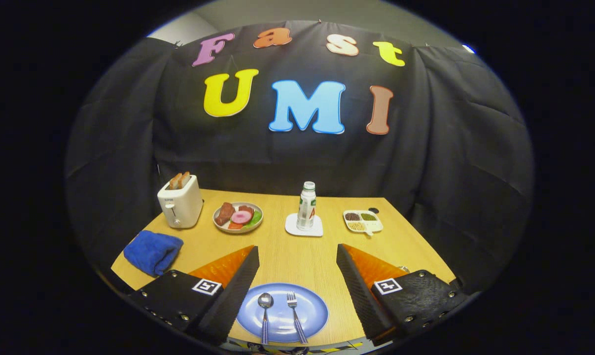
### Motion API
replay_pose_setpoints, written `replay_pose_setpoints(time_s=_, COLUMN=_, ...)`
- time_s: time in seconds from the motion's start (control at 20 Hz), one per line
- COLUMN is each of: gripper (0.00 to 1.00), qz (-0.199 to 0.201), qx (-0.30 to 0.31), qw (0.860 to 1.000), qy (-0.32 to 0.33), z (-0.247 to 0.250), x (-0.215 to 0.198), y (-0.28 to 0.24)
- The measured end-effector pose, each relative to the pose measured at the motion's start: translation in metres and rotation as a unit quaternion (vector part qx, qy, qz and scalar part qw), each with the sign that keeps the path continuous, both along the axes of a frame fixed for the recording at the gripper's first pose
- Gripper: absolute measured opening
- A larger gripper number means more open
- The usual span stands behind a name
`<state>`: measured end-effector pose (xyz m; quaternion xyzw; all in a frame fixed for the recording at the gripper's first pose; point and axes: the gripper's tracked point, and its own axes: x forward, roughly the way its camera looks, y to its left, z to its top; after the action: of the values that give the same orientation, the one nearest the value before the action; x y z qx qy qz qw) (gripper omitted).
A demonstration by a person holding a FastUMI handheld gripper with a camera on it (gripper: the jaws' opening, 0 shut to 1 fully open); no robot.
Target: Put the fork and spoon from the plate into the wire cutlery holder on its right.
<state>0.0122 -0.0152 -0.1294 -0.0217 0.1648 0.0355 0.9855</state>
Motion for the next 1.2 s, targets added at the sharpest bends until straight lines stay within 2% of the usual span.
replay_pose_setpoints(time_s=0.15, gripper=0.96, qz=0.009, qx=-0.014, qw=0.999, qy=0.046, z=-0.035, x=-0.001, y=-0.001)
replay_pose_setpoints(time_s=0.3, gripper=0.91, qz=0.020, qx=-0.029, qw=0.994, qy=0.104, z=-0.073, x=-0.005, y=-0.002)
replay_pose_setpoints(time_s=0.35, gripper=0.83, qz=0.026, qx=-0.029, qw=0.991, qy=0.127, z=-0.085, x=-0.008, y=-0.001)
replay_pose_setpoints(time_s=0.4, gripper=0.66, qz=0.030, qx=-0.030, qw=0.988, qy=0.148, z=-0.097, x=-0.012, y=-0.002)
replay_pose_setpoints(time_s=0.45, gripper=0.60, qz=0.037, qx=-0.028, qw=0.985, qy=0.166, z=-0.106, x=-0.015, y=0.000)
replay_pose_setpoints(time_s=0.6, gripper=0.59, qz=0.054, qx=-0.031, qw=0.974, qy=0.218, z=-0.134, x=-0.023, y=0.003)
replay_pose_setpoints(time_s=0.65, gripper=0.59, qz=0.045, qx=-0.047, qw=0.969, qy=0.240, z=-0.144, x=-0.026, y=-0.004)
replay_pose_setpoints(time_s=0.75, gripper=0.12, qz=0.049, qx=-0.041, qw=0.958, qy=0.279, z=-0.164, x=-0.031, y=-0.003)
replay_pose_setpoints(time_s=1.05, gripper=0.12, qz=0.054, qx=-0.058, qw=0.936, qy=0.342, z=-0.203, x=-0.044, y=-0.011)
replay_pose_setpoints(time_s=1.15, gripper=0.26, qz=0.062, qx=-0.063, qw=0.932, qy=0.351, z=-0.208, x=-0.048, y=-0.008)
replay_pose_setpoints(time_s=1.2, gripper=0.27, qz=0.065, qx=-0.067, qw=0.931, qy=0.354, z=-0.208, x=-0.049, y=-0.008)
